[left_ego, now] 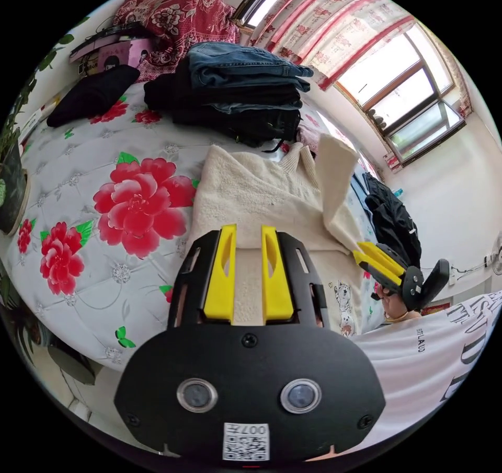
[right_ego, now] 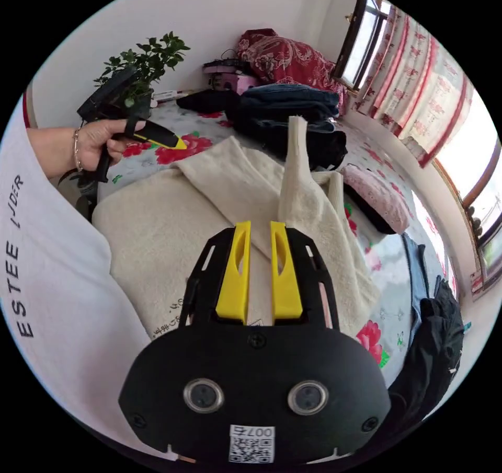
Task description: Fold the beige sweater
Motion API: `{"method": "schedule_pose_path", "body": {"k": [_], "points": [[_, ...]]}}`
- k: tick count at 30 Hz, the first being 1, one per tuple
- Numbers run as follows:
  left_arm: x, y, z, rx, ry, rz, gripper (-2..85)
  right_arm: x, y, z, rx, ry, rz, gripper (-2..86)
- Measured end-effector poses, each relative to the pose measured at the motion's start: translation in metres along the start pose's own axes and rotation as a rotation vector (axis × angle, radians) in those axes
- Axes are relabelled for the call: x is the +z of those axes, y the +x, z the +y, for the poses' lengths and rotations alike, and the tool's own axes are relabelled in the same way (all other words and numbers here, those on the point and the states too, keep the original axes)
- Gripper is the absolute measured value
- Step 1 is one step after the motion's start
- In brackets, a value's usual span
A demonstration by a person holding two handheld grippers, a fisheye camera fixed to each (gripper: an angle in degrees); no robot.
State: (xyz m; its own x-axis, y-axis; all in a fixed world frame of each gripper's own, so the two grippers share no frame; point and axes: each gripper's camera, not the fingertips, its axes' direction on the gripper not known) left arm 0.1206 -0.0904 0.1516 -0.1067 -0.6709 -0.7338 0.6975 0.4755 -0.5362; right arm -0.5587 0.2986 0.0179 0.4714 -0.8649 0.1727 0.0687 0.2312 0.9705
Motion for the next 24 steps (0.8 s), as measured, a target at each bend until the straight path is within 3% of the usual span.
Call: {"method": "schedule_pose_path", "body": {"k": [2,4,8,13,16,17,19,24], "points": [[0.003,0.001,-0.006,0.024,-0.004,0.035,7.8,0.025,-0.044,0.003,-0.128,-0.094,-0.114,4.4],[0.007,0.001,-0.013,0.049,-0.017,0.049,8.1,0.028,-0.049,0.006,-0.159,-0.099,-0.085,4.8],[0.026,0.001,-0.045,0.088,-0.033,0.093,9.4,0.038,0.018,0.002,0.037,-0.117,-0.034,5.9],[0.078,0.021,-0.104,0.161,-0.086,0.114,10.4,0.066,0.081,-0.007,0.182,-0.162,-0.146,7.5],[0.125,0.031,-0.128,0.152,-0.188,0.071,6.0,0.100,0.070,-0.009,0.133,-0.265,-0.252,7.1],[0.140,0.035,-0.132,0.136,-0.239,0.031,1.3,0.117,0.062,-0.006,0.117,-0.333,-0.244,6.5],[0.146,0.043,-0.133,0.178,-0.243,-0.040,-0.1,0.135,0.054,0.002,0.098,-0.409,-0.157,5.3],[0.098,0.045,-0.111,0.261,-0.175,0.013,-0.8,0.111,0.060,0.004,0.095,-0.345,-0.122,3.3]]}}
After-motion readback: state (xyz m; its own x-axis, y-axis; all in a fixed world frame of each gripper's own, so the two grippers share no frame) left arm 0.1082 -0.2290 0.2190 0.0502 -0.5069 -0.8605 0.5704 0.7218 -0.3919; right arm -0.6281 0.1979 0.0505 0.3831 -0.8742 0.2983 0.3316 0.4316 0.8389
